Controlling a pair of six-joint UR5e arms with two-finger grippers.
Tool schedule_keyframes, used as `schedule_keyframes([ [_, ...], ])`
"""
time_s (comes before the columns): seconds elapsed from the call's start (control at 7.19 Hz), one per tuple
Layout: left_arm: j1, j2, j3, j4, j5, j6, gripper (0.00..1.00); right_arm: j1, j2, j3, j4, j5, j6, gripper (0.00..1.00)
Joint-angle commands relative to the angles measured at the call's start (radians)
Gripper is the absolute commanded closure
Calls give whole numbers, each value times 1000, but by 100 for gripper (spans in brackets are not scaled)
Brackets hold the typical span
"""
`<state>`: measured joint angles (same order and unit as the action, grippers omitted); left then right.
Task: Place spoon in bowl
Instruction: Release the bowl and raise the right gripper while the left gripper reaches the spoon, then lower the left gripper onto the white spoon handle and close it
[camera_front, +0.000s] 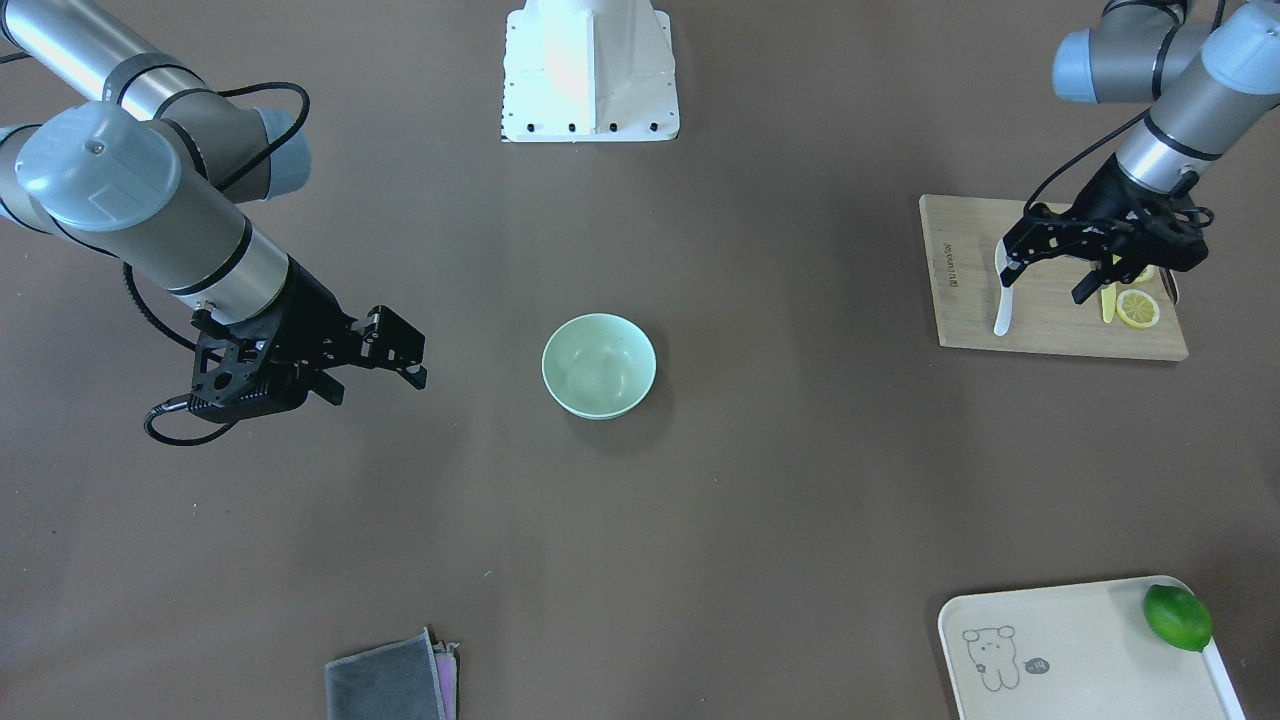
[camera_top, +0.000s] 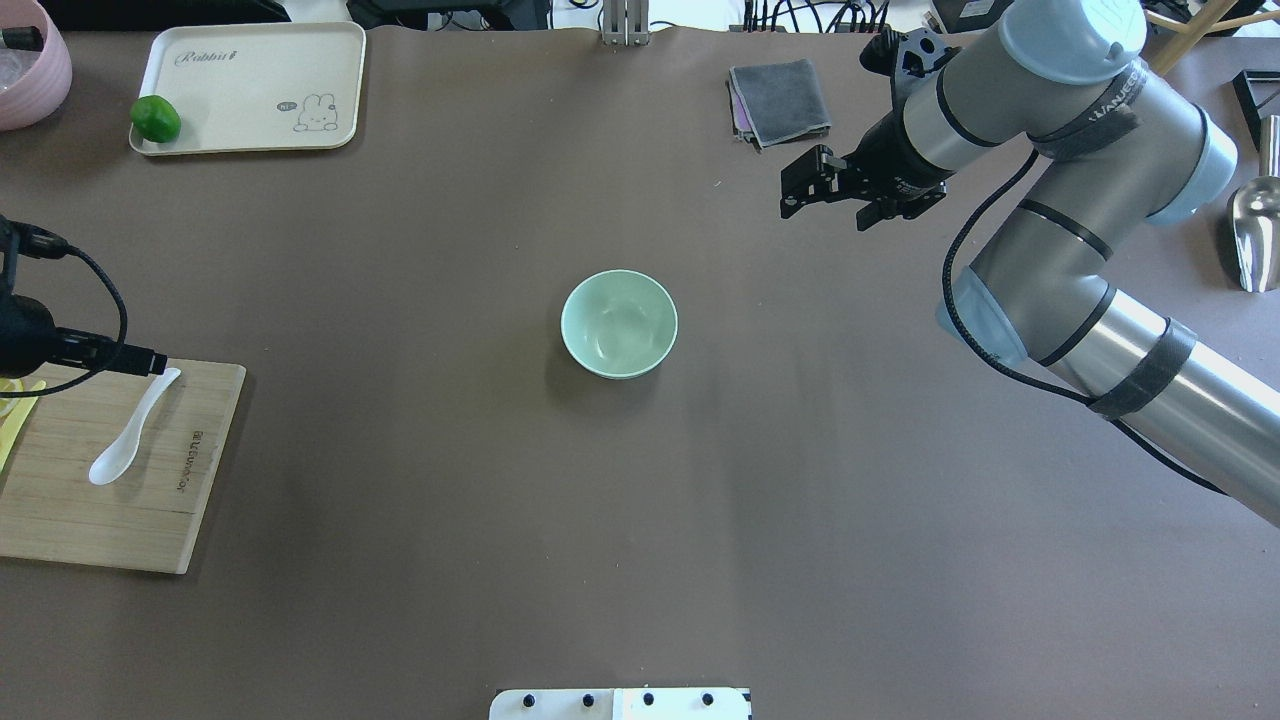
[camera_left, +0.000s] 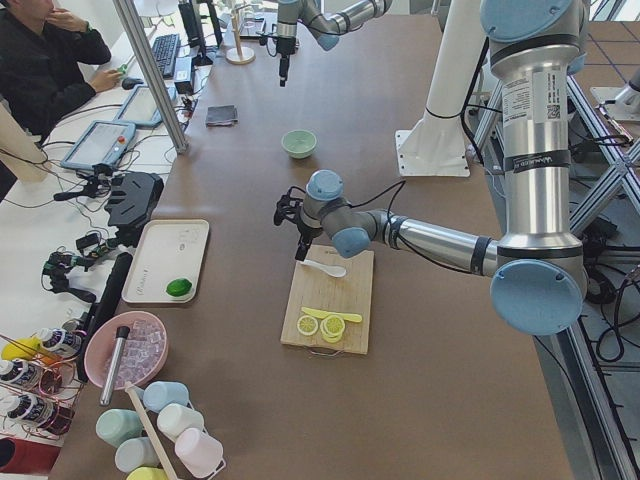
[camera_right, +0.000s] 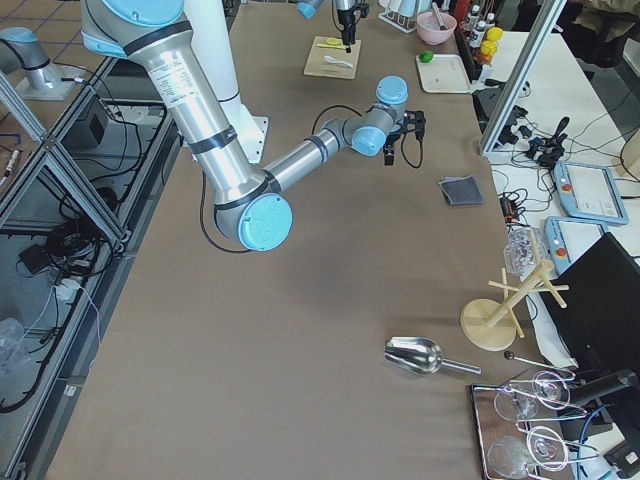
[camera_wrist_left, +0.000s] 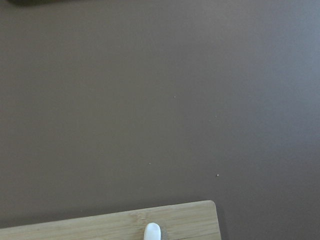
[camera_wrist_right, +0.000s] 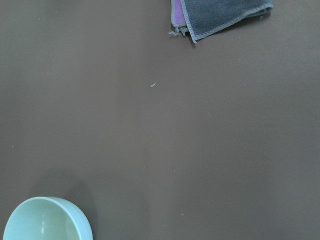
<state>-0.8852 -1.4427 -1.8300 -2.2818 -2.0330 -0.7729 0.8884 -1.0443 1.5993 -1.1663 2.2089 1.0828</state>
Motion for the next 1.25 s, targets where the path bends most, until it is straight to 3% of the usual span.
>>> schedule_keyframes([
  [0.0,51,13,17,-12,56,0,3,-5,-3,-1,0,-9,2,0],
  [0.14,57,13,31,-28,56,1,11,-5,-8,1,0,-9,2,0],
  [0.42,66,10,104,-117,57,1,11,-5,-14,5,2,-9,2,0],
  [1.11,98,8,107,-125,82,-6,18,-3,-17,7,2,-9,2,0],
])
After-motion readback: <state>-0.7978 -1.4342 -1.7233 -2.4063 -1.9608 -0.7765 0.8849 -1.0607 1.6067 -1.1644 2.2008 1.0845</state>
